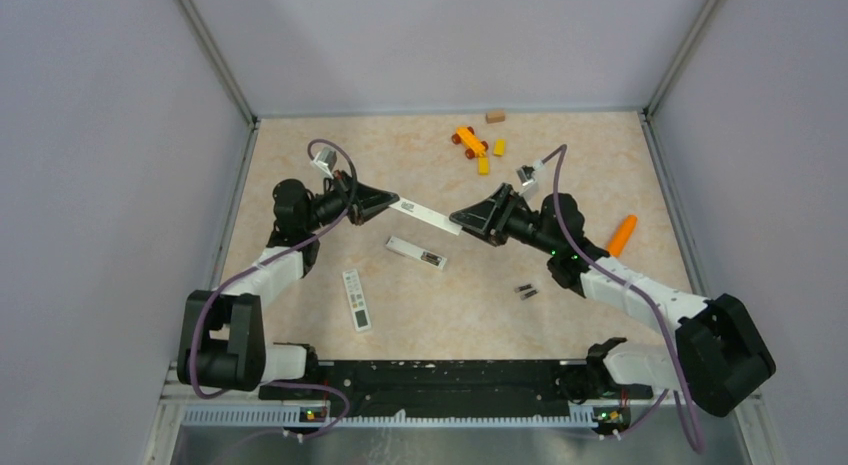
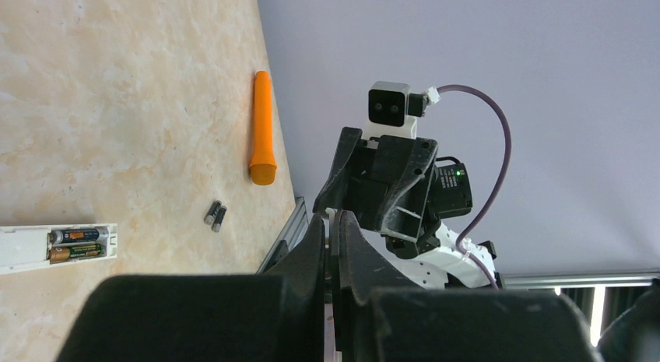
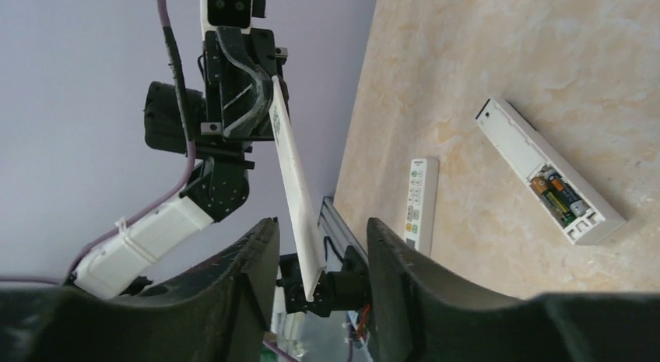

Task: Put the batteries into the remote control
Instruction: Pick up the battery cover at the center of the board, then load the battery cover into the remote control.

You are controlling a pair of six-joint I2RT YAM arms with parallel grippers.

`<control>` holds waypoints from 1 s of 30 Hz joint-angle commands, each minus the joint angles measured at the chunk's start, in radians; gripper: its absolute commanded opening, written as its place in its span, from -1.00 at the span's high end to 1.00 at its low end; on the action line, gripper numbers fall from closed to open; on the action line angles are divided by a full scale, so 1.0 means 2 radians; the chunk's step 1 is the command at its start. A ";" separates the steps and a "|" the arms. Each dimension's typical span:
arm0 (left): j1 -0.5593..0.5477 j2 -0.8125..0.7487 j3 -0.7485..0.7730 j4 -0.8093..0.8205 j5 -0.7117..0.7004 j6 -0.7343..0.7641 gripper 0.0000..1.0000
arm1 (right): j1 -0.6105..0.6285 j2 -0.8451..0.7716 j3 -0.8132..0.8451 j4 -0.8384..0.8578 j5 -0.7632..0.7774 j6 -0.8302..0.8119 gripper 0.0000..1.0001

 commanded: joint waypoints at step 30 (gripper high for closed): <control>0.005 0.010 0.001 -0.319 -0.234 0.326 -0.44 | 0.059 0.227 0.078 0.017 0.043 0.045 1.00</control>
